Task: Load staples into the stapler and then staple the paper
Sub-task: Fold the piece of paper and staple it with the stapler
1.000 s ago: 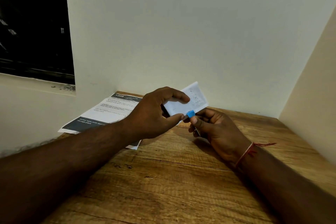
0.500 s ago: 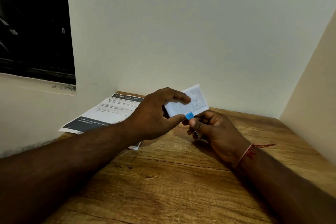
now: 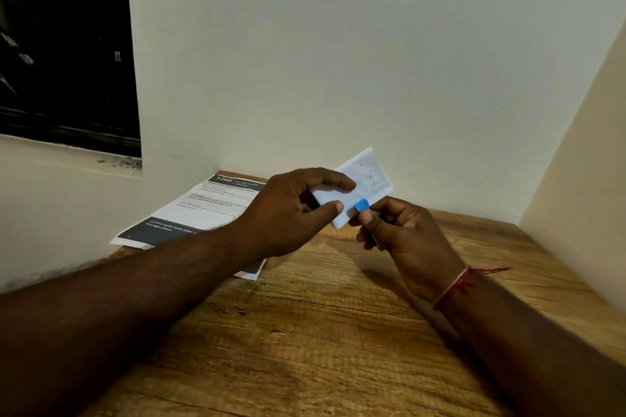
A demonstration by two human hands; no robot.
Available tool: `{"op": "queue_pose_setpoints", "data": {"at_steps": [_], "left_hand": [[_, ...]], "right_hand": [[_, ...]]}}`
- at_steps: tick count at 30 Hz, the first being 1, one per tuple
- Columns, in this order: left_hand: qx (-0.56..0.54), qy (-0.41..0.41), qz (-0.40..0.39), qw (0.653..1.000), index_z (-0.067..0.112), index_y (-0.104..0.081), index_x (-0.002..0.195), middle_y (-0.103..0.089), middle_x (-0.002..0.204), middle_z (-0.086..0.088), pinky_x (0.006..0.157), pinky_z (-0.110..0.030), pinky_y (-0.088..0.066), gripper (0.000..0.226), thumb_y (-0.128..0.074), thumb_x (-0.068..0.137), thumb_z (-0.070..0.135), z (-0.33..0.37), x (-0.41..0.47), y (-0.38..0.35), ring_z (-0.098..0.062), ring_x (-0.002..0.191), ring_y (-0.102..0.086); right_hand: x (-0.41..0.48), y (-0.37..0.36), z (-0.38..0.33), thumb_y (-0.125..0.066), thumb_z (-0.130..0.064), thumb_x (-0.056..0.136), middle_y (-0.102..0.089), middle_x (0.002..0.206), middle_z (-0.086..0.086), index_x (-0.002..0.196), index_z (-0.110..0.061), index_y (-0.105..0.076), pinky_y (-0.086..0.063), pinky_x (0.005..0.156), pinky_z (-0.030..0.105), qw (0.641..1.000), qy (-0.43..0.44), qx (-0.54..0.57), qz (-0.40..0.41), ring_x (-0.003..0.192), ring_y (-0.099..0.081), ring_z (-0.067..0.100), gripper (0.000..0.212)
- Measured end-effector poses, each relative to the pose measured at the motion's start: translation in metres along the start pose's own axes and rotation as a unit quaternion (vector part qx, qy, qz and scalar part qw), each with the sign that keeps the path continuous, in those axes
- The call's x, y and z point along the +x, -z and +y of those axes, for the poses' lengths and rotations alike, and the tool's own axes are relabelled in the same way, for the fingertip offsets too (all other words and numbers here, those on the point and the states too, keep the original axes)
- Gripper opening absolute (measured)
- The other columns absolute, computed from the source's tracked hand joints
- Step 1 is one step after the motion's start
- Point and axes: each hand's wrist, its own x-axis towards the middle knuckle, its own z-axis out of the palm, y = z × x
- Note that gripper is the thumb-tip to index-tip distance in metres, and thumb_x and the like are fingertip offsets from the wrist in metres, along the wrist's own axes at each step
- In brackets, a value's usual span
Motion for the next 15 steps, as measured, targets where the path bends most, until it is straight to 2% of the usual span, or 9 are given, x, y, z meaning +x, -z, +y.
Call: {"op": "queue_pose_setpoints", "data": {"at_steps": [3, 5, 8, 10, 12, 15], "left_hand": [[0.004, 0.001, -0.010, 1.000, 0.028, -0.083, 0.129, -0.079, 0.127, 0.011, 0.068, -0.007, -0.051, 0.029, -0.079, 0.104, 0.014, 0.002, 0.000, 0.002, 0.008, 0.084, -0.072], [0.004, 0.001, -0.011, 1.000, 0.027, -0.083, 0.128, -0.080, 0.124, 0.011, 0.067, -0.007, -0.049, 0.027, -0.079, 0.104, 0.015, 0.001, 0.001, 0.002, 0.007, 0.080, -0.072], [0.008, 0.000, -0.015, 1.000, 0.030, -0.084, 0.126, -0.080, 0.129, 0.012, 0.074, -0.009, -0.053, 0.026, -0.080, 0.104, 0.017, 0.000, 0.001, 0.003, 0.004, 0.088, -0.074], [0.001, 0.004, -0.013, 1.000, 0.028, -0.085, 0.125, -0.082, 0.128, 0.011, 0.073, -0.009, -0.053, 0.026, -0.080, 0.103, 0.015, -0.001, 0.001, 0.002, 0.006, 0.084, -0.074], [-0.018, 0.012, -0.003, 1.000, 0.026, -0.086, 0.125, -0.084, 0.125, 0.010, 0.073, -0.015, -0.058, 0.026, -0.081, 0.103, 0.013, -0.002, 0.002, 0.001, 0.003, 0.080, -0.076], [-0.048, 0.019, 0.005, 0.999, 0.027, -0.086, 0.125, -0.084, 0.127, 0.011, 0.090, -0.036, -0.070, 0.029, -0.082, 0.101, 0.011, -0.005, 0.004, 0.000, -0.008, 0.100, -0.083]], "right_hand": [[0.003, 0.003, 0.000, -0.073, -0.009, 0.102, -0.081, 0.083, 0.004, 0.111, 0.001, -0.079, -0.054, 0.059, 0.019, 1.000, 0.006, -0.012, 0.020, 0.065, -0.069, 0.010, 0.015], [0.003, 0.003, 0.001, -0.073, -0.010, 0.102, -0.081, 0.081, 0.003, 0.110, 0.001, -0.079, -0.054, 0.060, 0.020, 1.000, -0.001, -0.002, 0.016, 0.064, -0.069, 0.010, 0.015], [0.000, 0.002, 0.005, -0.079, -0.025, 0.092, -0.082, 0.093, 0.007, 0.110, -0.002, -0.081, -0.056, 0.075, 0.038, 0.999, -0.020, 0.046, 0.002, 0.075, -0.067, 0.021, 0.029], [-0.001, 0.003, 0.007, -0.081, -0.032, 0.085, -0.081, 0.100, 0.012, 0.112, -0.001, -0.081, -0.053, 0.080, 0.045, 0.997, -0.031, 0.075, -0.013, 0.080, -0.066, 0.024, 0.041], [-0.001, 0.004, 0.009, -0.082, -0.033, 0.084, -0.080, 0.107, 0.015, 0.117, 0.002, -0.079, -0.054, 0.078, 0.041, 0.994, -0.033, 0.096, -0.034, 0.083, -0.068, 0.021, 0.047], [-0.003, 0.002, 0.012, -0.084, -0.031, 0.083, -0.079, 0.113, 0.019, 0.119, 0.002, -0.078, -0.055, 0.077, 0.038, 0.991, -0.037, 0.113, -0.062, 0.089, -0.068, 0.023, 0.049]]}}
